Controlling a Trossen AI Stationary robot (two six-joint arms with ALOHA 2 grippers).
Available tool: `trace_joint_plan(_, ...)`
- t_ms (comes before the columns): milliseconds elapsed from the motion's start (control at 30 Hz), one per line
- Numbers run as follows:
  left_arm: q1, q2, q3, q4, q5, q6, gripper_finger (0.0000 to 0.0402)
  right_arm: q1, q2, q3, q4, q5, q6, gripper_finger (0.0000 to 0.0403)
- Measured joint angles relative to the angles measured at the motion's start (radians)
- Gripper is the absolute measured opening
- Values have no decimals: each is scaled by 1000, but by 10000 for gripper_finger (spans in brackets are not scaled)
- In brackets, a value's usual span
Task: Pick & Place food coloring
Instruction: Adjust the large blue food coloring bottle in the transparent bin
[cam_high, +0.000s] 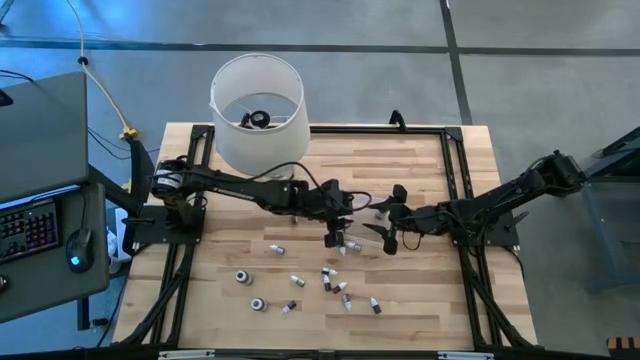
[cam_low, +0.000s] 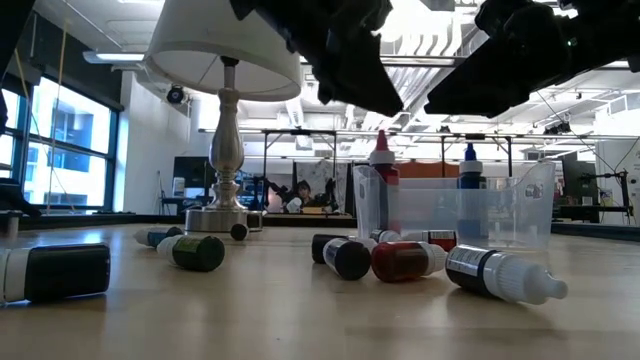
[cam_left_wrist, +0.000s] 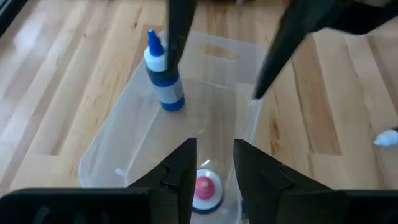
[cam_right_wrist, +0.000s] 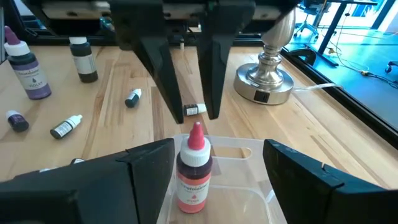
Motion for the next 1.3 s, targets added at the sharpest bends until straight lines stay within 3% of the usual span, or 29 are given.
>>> trace_joint_plan(200, 0, -10, 46, -69, 10, 21, 106, 0, 0, 0, 2, 13, 0, 240)
trace_joint_plan(500, -1, -161, 246, -582, 124, -29, 106, 1, -39, 0, -59, 23, 24, 240)
trace_joint_plan(667, -71, -313, 216, -723, -20, -66, 106, 15, -108, 0, -139, 27, 86, 240)
trace_joint_plan(767, -165, -441, 109, -756, -164, -125, 106, 35, -140, 0, -187, 36, 120, 240)
trace_joint_plan(900, -297, -620, -122, -627, -367, -225, 106, 68, -171, 0, -272, 113, 134, 240)
trace_joint_plan(1000, -381, -744, -317, -477, -462, -277, 106, 83, -183, 0, -334, 215, 164, 240)
trace_joint_plan(1133, -430, -868, -532, -265, -532, -280, 106, 73, -173, 0, -429, 345, 294, 240)
trace_joint_plan(1300, -431, -966, -679, -131, -549, -270, 106, 16, -124, 0, -444, 314, 360, 234)
